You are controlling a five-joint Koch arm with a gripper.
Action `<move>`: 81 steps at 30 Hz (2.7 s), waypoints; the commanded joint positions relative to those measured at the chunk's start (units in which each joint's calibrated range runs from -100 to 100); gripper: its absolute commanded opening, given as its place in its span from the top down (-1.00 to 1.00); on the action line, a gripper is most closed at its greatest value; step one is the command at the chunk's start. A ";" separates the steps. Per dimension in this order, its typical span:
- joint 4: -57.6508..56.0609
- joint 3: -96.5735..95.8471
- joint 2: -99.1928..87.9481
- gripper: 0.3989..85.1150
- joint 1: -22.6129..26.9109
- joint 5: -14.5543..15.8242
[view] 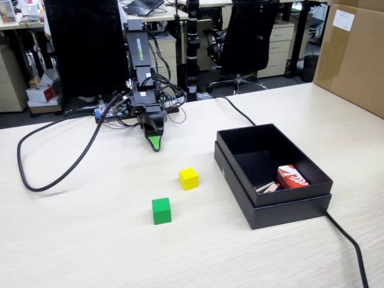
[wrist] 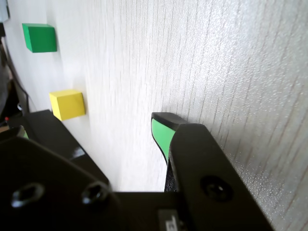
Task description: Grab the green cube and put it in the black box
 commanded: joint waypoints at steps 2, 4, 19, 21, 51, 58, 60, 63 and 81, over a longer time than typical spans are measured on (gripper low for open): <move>-1.98 -0.47 0.90 -0.17 0.00 -0.20; -1.98 -0.47 0.90 -0.17 0.00 -0.20; -1.98 -0.47 0.79 -0.17 0.00 -0.20; -1.98 -0.47 0.90 -0.17 0.00 -0.20; -2.59 -0.11 0.44 -0.14 0.63 -0.05; -13.04 11.22 0.56 -0.12 1.12 1.12; -20.21 18.75 0.56 -0.12 1.27 2.39; -29.97 32.16 2.62 -0.12 1.37 4.40; -66.43 116.03 72.39 -0.11 -1.56 6.20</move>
